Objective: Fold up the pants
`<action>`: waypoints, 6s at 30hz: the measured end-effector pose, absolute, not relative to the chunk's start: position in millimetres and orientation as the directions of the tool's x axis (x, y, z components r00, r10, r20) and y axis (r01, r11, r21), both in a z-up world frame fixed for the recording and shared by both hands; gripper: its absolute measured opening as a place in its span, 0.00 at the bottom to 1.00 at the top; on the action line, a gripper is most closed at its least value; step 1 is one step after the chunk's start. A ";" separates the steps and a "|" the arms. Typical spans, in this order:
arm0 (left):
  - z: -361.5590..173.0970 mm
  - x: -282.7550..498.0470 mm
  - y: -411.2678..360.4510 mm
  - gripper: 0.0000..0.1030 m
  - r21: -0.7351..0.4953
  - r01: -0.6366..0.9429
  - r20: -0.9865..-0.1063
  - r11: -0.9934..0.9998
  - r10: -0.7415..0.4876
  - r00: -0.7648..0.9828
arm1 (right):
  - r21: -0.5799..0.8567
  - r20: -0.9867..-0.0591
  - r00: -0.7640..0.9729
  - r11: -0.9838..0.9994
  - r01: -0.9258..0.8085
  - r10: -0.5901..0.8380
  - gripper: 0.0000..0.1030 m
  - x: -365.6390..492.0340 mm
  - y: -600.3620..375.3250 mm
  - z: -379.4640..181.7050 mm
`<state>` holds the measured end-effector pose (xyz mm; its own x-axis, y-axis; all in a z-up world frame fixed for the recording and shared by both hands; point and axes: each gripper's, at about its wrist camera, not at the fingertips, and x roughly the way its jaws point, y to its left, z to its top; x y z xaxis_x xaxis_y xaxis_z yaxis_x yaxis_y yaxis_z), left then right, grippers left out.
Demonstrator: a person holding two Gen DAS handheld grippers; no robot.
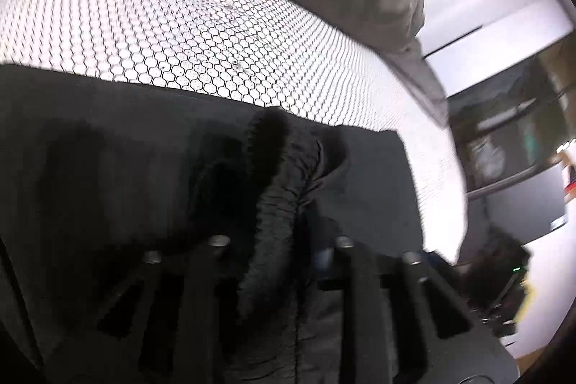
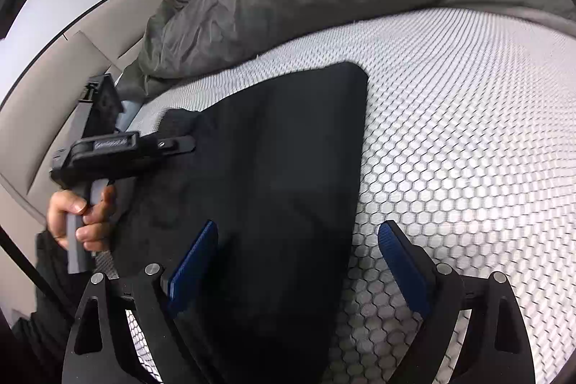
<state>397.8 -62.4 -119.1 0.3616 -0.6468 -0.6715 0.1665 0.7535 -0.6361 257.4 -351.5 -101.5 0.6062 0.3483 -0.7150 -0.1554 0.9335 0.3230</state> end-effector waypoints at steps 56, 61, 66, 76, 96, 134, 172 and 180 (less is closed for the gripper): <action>-63.2 330.6 -208.7 0.80 -0.293 0.378 -0.832 0.878 -0.429 0.352 | 0.658 -0.594 0.583 0.752 -0.044 0.554 0.09 170.1 -340.5 -138.1; -65.4 341.9 -213.3 0.80 -0.323 0.323 -0.822 0.890 -0.433 0.370 | 0.653 -0.592 0.582 0.755 -0.060 0.558 0.02 139.6 -333.7 -140.7; -61.2 341.1 -211.4 0.80 -0.321 0.298 -0.819 0.899 -0.421 0.389 | 0.660 -0.614 0.537 0.750 -0.053 0.578 0.02 126.6 -327.6 -148.0; -36.6 282.4 -216.2 0.80 -0.280 0.443 -0.784 0.852 -0.469 0.407 | 0.629 -0.578 0.660 0.777 -0.015 0.480 0.41 123.6 -356.8 -112.5; -25.4 287.7 -214.5 0.80 -0.353 0.424 -0.742 0.834 -0.526 0.416 | 0.381 -0.647 0.719 0.924 0.015 0.255 0.23 95.0 -322.3 -93.9; -38.4 223.5 -51.4 0.79 -0.189 0.374 -0.674 0.908 -0.397 0.623 | 0.142 -0.580 0.774 0.967 -0.210 0.254 0.32 136.8 -291.8 -104.7; -60.3 311.9 -224.0 0.80 -0.279 0.425 -0.814 0.861 -0.447 0.371 | 0.563 -0.565 0.647 0.812 -0.150 0.511 0.01 95.1 -372.9 -143.3; -43.2 292.1 -205.5 0.80 -0.356 0.427 -0.783 0.831 -0.515 0.349 | 0.549 -0.575 0.642 0.821 -0.157 0.507 0.24 67.5 -370.2 -134.6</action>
<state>292.1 -205.5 -43.2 0.3492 -0.5147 -0.7831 0.4267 0.8313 -0.3561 67.5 -370.2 -134.6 0.6424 0.5069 -0.5748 -0.1569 0.8211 0.5488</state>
